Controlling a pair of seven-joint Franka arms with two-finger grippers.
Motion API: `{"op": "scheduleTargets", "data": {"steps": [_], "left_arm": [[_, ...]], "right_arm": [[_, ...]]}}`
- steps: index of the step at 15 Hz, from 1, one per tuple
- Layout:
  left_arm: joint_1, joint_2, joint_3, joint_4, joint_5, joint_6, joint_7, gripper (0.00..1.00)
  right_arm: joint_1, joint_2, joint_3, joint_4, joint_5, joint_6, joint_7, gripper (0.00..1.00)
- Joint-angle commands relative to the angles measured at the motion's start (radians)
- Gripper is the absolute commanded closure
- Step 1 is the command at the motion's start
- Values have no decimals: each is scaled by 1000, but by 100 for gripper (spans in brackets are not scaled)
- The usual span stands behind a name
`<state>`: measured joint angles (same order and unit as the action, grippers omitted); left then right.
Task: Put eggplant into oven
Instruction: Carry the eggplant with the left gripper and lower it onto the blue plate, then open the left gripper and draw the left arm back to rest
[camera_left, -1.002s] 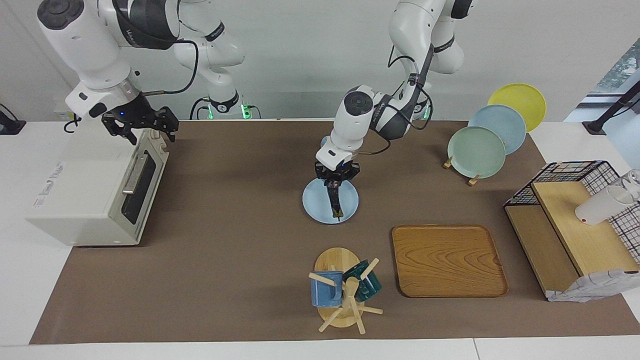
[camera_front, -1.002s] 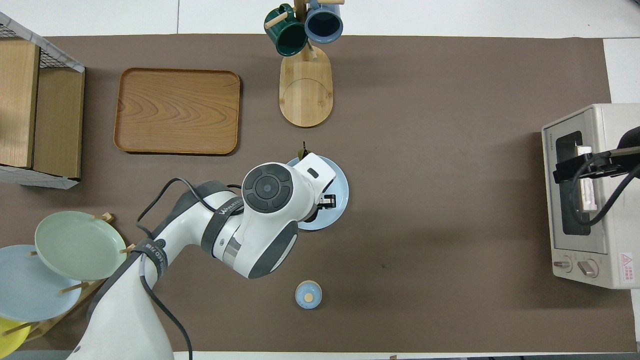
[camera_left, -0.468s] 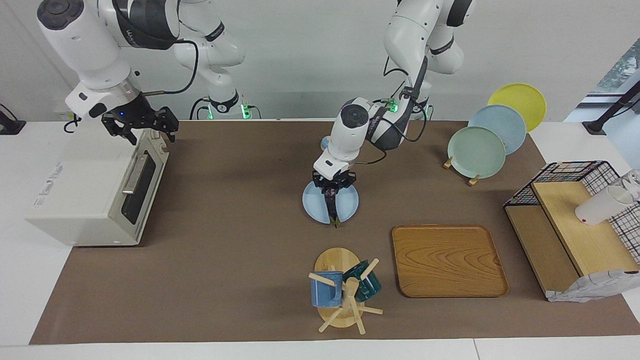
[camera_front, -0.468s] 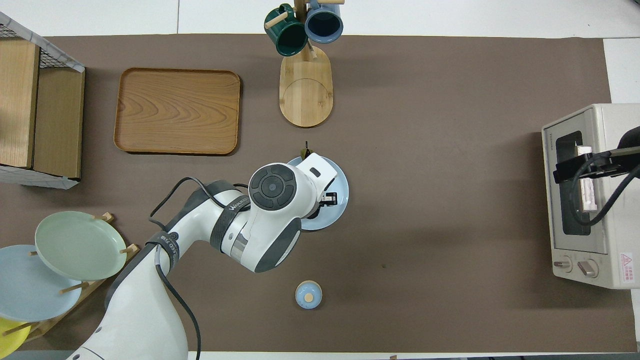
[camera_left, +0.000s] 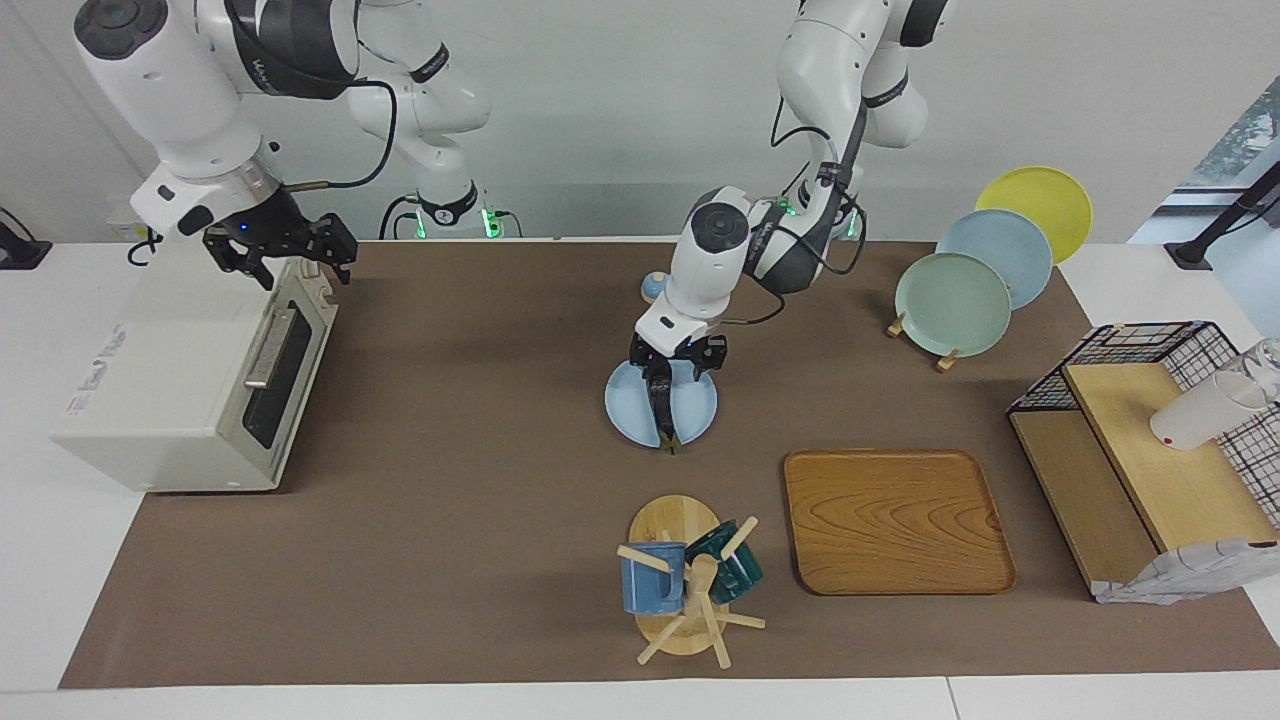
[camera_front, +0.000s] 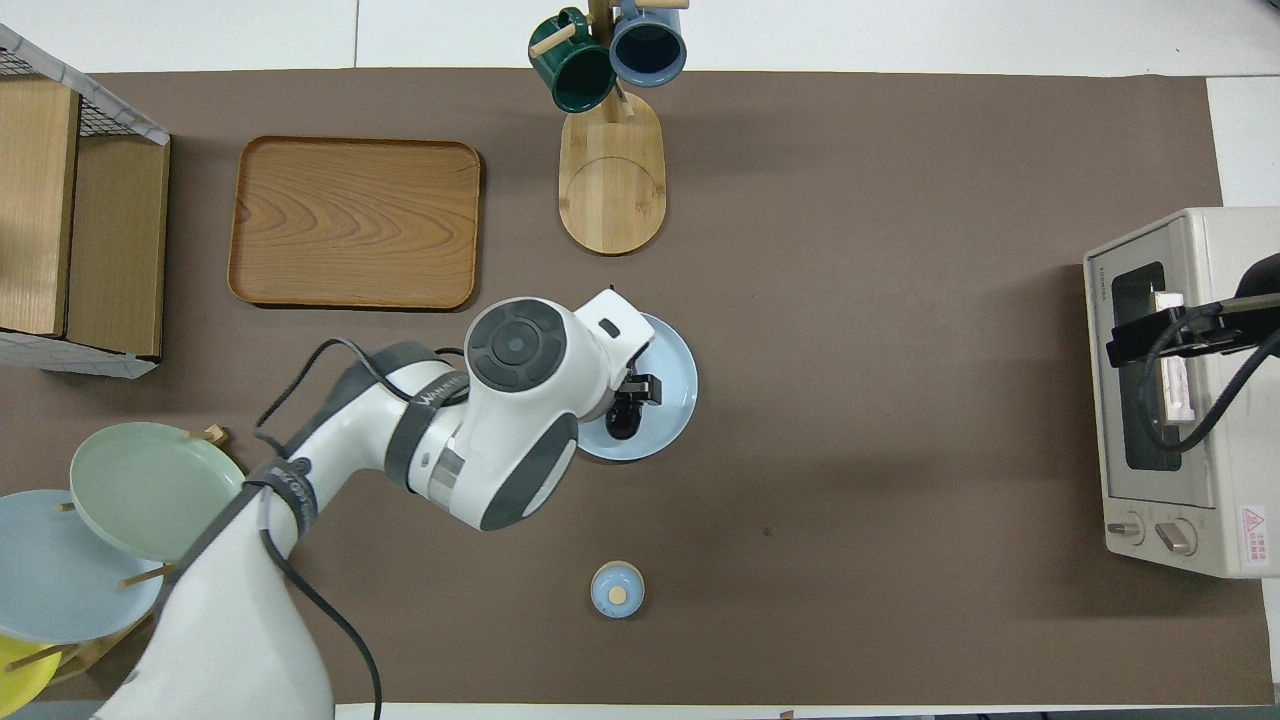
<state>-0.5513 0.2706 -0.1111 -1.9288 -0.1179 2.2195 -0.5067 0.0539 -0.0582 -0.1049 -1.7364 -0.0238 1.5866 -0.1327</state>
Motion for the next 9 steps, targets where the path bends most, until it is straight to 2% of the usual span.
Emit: {"op": "scheduleTargets", "data": {"steps": [1,5,9], "left_arm": [[115,-42,5,89,-20,-174,97,0],[292,-54,8,226,-2,-316,169,0],[407,-105,8,251,32,-353,223,0]], "right_arm": [[-6,0,2,12,2,-23,18,0],[-5,0,2,12,2,-23,18,0],[-6,0,2,12,2,-23,18,0]]}}
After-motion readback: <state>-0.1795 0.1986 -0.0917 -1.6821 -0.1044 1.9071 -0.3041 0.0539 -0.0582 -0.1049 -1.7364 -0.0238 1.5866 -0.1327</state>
